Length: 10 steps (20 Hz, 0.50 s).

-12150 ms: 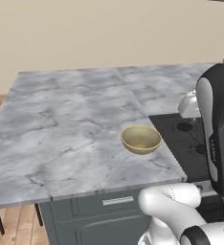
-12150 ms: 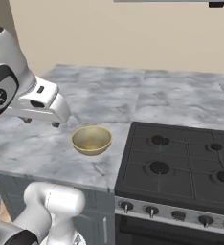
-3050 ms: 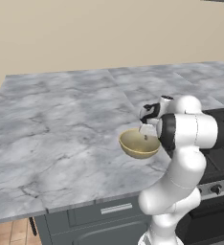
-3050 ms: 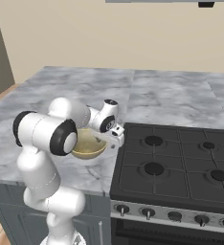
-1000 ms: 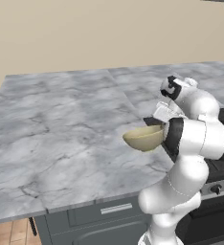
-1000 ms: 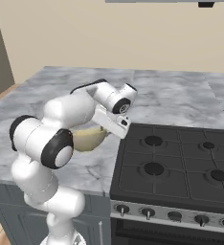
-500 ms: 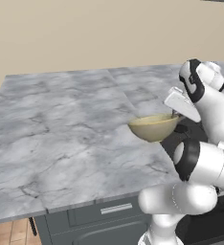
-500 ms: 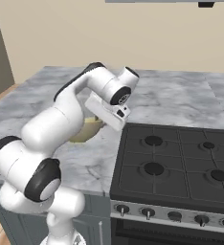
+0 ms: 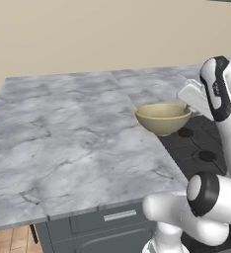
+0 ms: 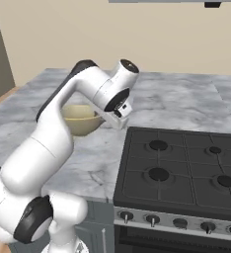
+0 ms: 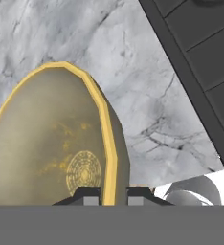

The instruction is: Pick the jar and bowl and place them in the sink. Then turn on the water.

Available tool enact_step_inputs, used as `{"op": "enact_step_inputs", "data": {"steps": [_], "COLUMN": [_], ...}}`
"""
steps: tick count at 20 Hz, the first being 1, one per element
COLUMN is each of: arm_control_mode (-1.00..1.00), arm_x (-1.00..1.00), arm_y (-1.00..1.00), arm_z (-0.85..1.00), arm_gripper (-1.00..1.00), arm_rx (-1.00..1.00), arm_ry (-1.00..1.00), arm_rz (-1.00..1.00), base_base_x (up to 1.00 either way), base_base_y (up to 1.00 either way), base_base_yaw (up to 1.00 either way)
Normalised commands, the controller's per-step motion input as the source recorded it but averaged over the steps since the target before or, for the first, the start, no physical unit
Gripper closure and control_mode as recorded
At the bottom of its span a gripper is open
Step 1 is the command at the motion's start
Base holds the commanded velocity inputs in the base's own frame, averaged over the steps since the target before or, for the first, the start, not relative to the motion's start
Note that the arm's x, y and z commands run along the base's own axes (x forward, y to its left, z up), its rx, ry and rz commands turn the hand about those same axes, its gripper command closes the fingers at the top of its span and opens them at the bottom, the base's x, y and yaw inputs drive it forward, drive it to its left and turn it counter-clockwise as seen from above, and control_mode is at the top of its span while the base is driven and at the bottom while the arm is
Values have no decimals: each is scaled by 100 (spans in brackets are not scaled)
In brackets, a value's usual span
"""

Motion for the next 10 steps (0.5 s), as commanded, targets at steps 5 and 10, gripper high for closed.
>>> {"op": "enact_step_inputs", "data": {"steps": [5, 10], "arm_control_mode": [-100, -100], "arm_x": [-3, -22], "arm_y": [0, -2], "arm_z": [36, 39], "arm_gripper": [100, 100], "arm_rx": [-4, 0], "arm_ry": [-21, -1], "arm_rz": [-10, -2], "base_base_x": [0, 0], "base_base_y": [0, 0], "base_base_yaw": [0, 0]}}
